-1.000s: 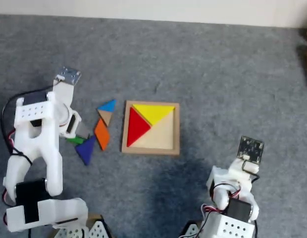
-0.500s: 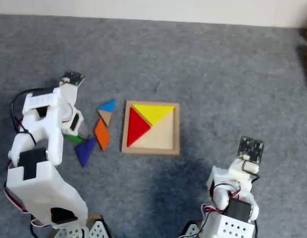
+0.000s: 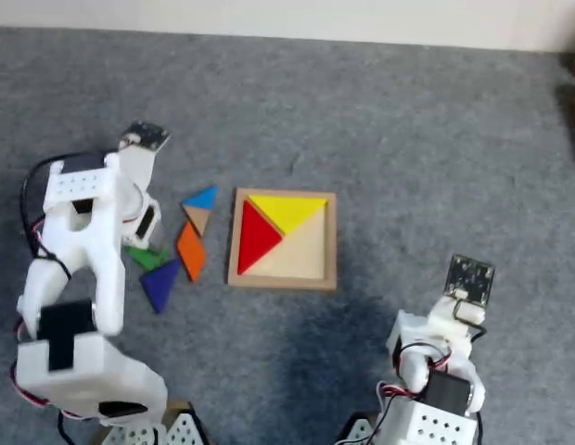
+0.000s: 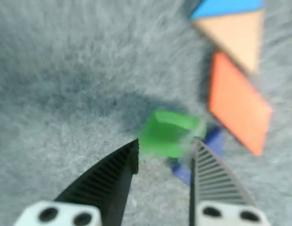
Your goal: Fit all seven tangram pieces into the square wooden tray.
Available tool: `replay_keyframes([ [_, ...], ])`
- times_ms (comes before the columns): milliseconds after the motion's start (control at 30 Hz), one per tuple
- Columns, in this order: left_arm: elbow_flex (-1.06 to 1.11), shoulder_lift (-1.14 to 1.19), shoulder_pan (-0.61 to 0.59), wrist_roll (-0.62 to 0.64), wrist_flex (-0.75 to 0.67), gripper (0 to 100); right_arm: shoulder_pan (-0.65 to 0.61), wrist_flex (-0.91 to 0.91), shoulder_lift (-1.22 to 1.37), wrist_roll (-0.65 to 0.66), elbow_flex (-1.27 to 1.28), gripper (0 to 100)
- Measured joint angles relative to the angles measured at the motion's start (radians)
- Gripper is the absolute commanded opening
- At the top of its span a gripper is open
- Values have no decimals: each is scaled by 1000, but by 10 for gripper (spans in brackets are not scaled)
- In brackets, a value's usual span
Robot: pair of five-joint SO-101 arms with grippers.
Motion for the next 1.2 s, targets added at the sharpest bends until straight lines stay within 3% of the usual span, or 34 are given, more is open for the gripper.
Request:
replay_keyframes([
  [300, 2, -127, 192, 40, 48, 169, 0, 0, 0, 0, 0, 5],
  [400, 2, -127, 210, 44, 48, 220, 0, 0, 0, 0, 0, 5],
  [767, 3, -127, -40, 48, 48, 254, 0, 0, 0, 0, 0, 5],
  [933, 26, -75, -54, 46, 6, 277, 0, 0, 0, 0, 0, 5],
  [1200, -54, 196, -55, 121, -57, 274, 0, 0, 0, 0, 0, 5],
])
